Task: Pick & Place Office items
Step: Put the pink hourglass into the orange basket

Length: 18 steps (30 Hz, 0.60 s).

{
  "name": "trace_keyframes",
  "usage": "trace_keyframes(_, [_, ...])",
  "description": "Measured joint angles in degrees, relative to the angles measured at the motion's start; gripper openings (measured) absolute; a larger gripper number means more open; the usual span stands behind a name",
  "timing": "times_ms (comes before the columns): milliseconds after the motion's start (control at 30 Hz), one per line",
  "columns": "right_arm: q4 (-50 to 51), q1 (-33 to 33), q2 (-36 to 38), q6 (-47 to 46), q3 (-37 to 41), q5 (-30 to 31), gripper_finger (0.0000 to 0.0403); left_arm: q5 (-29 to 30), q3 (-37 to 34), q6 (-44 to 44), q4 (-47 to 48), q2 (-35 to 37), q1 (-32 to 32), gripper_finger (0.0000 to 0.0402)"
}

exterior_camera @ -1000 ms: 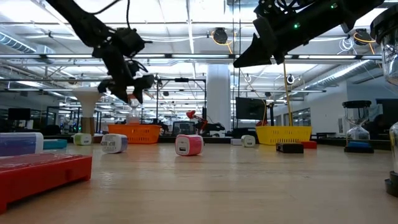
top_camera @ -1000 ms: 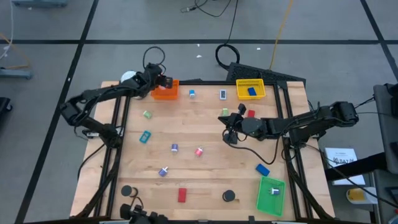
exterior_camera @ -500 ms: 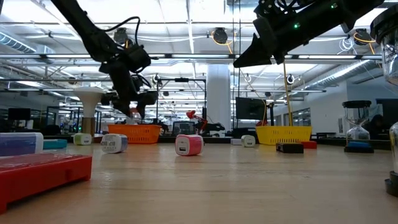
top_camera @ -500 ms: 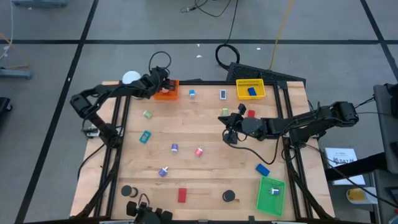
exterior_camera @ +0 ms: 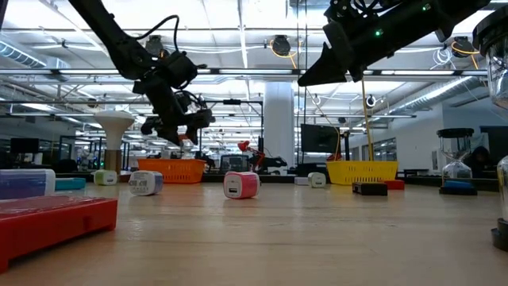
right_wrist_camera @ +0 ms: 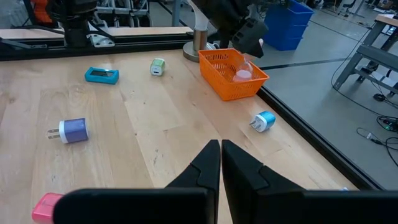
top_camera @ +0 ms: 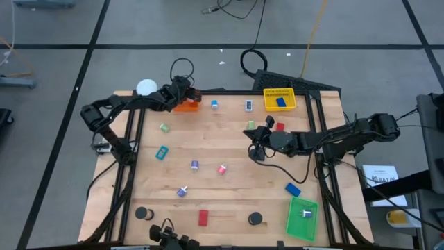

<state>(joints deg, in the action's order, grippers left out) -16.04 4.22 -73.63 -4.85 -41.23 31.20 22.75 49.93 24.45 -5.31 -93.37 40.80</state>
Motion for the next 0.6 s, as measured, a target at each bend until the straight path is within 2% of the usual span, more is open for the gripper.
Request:
trace_keyframes(267, [0.0, 0.0, 0.0, 0.0, 0.0, 0.0, 0.0011, 0.0, 0.1, -2.3, -5.2, -5.4, -0.1, 0.0194])
trace_keyframes(467, [0.0, 0.0, 0.0, 0.0, 0.0, 0.0, 0.0011, 0.1, 0.2, -2.3, -5.8, -6.3, 0.1, 0.0195])
trace_keyframes(600, [0.0, 0.0, 0.0, 0.0, 0.0, 0.0, 0.0011, -0.4, 0.1, -1.8, -5.1, -6.3, 0.0, 0.0231])
